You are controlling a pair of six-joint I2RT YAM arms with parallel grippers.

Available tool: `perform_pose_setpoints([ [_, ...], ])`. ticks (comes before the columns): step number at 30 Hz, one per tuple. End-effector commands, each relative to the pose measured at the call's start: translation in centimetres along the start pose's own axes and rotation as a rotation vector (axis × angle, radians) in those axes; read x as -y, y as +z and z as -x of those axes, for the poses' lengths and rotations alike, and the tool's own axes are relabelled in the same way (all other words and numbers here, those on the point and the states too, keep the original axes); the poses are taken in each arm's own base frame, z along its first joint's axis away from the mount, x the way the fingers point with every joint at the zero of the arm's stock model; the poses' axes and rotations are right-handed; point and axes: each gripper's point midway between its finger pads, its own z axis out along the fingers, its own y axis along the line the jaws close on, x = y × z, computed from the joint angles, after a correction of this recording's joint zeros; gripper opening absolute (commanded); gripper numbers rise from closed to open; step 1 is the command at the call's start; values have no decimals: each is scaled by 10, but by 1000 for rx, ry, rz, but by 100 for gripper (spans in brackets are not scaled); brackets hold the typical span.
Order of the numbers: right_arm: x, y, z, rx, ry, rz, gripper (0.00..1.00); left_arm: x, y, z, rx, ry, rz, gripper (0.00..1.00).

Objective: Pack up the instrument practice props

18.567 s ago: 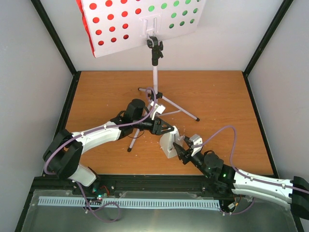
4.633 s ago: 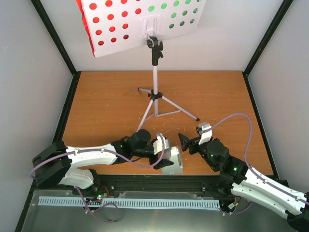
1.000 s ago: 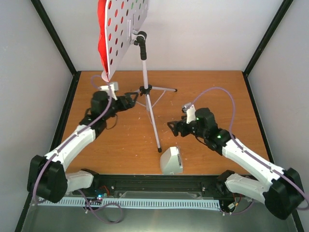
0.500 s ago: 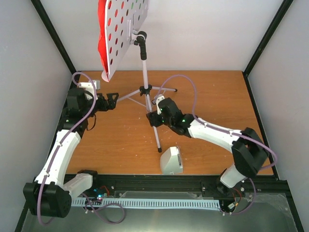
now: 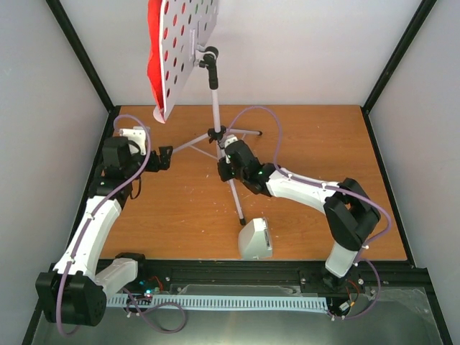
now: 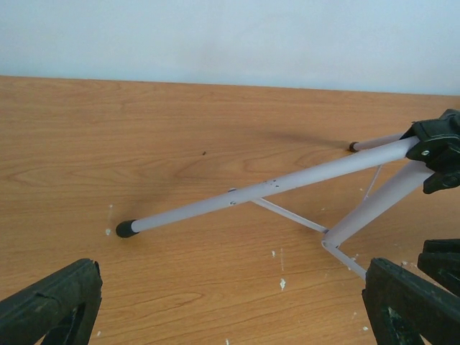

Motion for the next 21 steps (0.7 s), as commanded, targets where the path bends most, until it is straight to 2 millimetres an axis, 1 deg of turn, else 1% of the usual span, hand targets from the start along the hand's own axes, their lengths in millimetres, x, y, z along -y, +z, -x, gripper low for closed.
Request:
perform_pose_setpoints([
  [1, 1, -24, 11, 54, -96, 66, 3, 16, -3, 3, 11, 64, -94, 99],
  [4, 3, -39, 9, 60, -144, 167, 3, 39, -4, 0, 8, 86, -233, 99],
  [6, 7, -46, 1, 46, -178, 229, 3, 57, -5, -4, 0, 87, -344, 99],
  [9, 14, -62, -8, 51, -206, 349, 3, 79, 1, -14, -64, 62, -438, 97],
  [11, 18, -77, -10, 76, -213, 439, 3, 94, 6, -21, -110, 53, -483, 96],
  [13, 19, -90, -14, 88, -241, 509, 3, 112, 7, -28, -138, 32, -569, 95],
  [14, 21, -95, -15, 94, -267, 519, 3, 122, 4, -30, -144, 7, -637, 95],
  [16, 23, -100, -21, 81, -294, 533, 3, 135, 2, -31, -124, -10, -727, 94],
  [19, 26, -107, -30, 64, -294, 562, 3, 155, 4, -35, -130, 4, -821, 94],
  [21, 24, -113, -34, 72, -280, 600, 3, 168, 8, -41, -145, 19, -891, 94],
])
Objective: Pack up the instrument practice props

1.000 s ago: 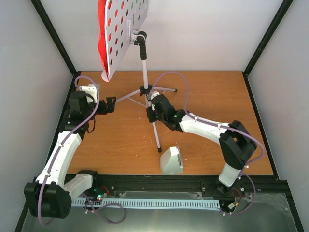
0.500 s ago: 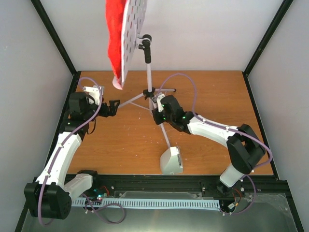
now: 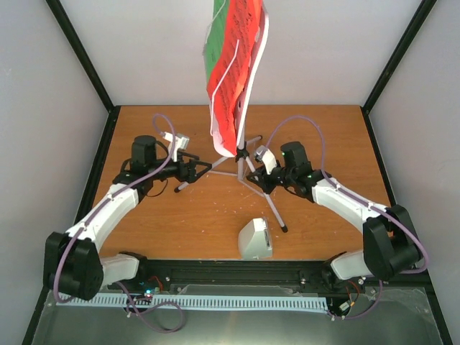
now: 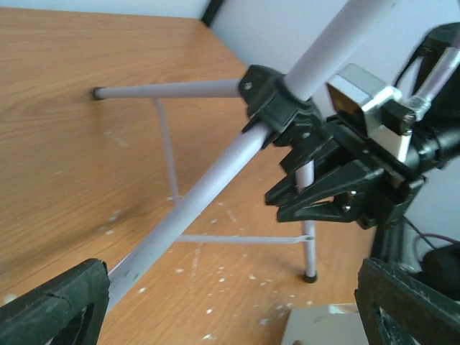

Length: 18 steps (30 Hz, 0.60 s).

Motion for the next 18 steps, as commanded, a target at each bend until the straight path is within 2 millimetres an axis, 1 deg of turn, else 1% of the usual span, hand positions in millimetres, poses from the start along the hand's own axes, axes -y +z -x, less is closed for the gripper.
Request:
perform_pose_setpoints([
  [1, -33, -18, 19, 112, -133, 170, 3, 35, 20, 11, 18, 68, -239, 94],
  [7, -37, -24, 8, 147, -96, 186, 3, 26, 43, 7, -27, 119, -336, 92],
  [12, -38, -27, 7, 167, -88, 186, 3, 40, 46, -1, -47, 162, -492, 83],
  [14, -36, -27, 5, 164, -83, 181, 3, 44, 47, -4, -50, 162, -540, 77],
  [18, -31, -26, 2, 156, -70, 172, 3, 49, 62, -10, -96, 170, -574, 67],
])
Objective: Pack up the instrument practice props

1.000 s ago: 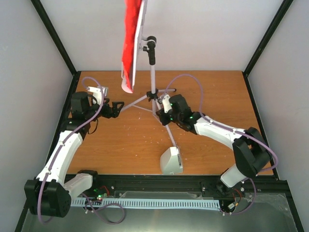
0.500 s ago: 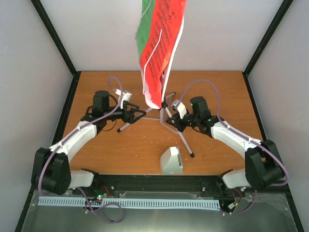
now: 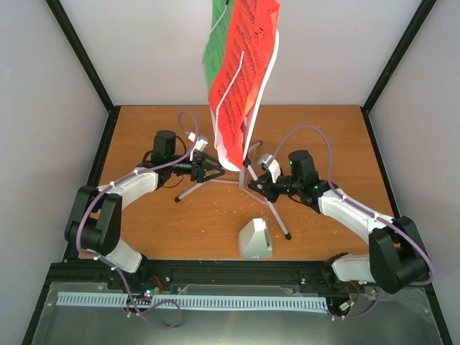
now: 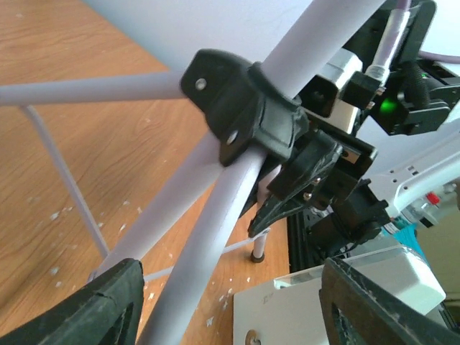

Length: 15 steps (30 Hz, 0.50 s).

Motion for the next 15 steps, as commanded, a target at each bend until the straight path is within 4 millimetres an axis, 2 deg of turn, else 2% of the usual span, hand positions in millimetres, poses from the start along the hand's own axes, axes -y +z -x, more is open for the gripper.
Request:
perform_pose_setpoints([
  [1, -7, -6, 20, 86, -72, 40, 3, 17, 19, 12, -32, 126, -127, 64],
  [6, -5, -10, 21, 104, -66, 23, 5, 11, 30, 4, -60, 109, -128, 48],
  [11, -1, -14, 21, 109, -68, -18, 13, 14, 28, 2, -55, 119, -132, 32],
  [15, 1, -16, 20, 110, -66, -47, 24, 10, 28, 0, -55, 123, -97, 22],
])
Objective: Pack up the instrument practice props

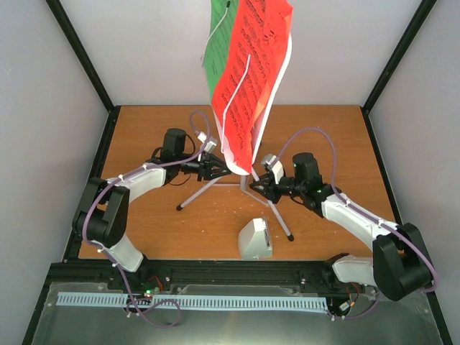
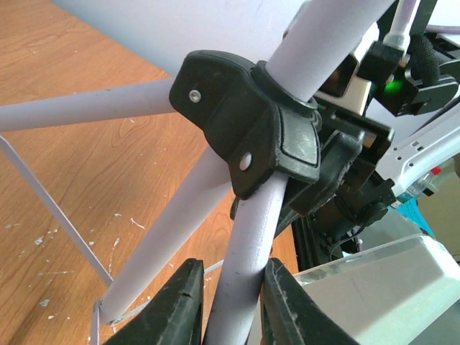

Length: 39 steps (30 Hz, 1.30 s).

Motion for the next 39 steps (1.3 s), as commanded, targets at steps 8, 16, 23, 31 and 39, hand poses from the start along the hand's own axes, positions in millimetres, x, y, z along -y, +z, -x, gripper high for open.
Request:
perform_pose_setpoints([
  [8, 9, -19, 24, 86, -76, -116, 59, 5, -7, -10, 12, 50, 142, 6],
  [16, 16, -41, 40, 140, -62, -233, 86, -6, -41, -4, 98, 47, 472, 0],
  [23, 38, -64, 45, 156, -29, -428, 93, -20, -87, 6, 266, -45, 772, 0],
  [31, 41, -74, 63, 227, 77, -462, 98, -26, -93, 50, 529, -183, 752, 0],
  [39, 43, -88, 62, 258, 158, -514, 98, -52, -45, 67, 583, -287, 813, 0],
])
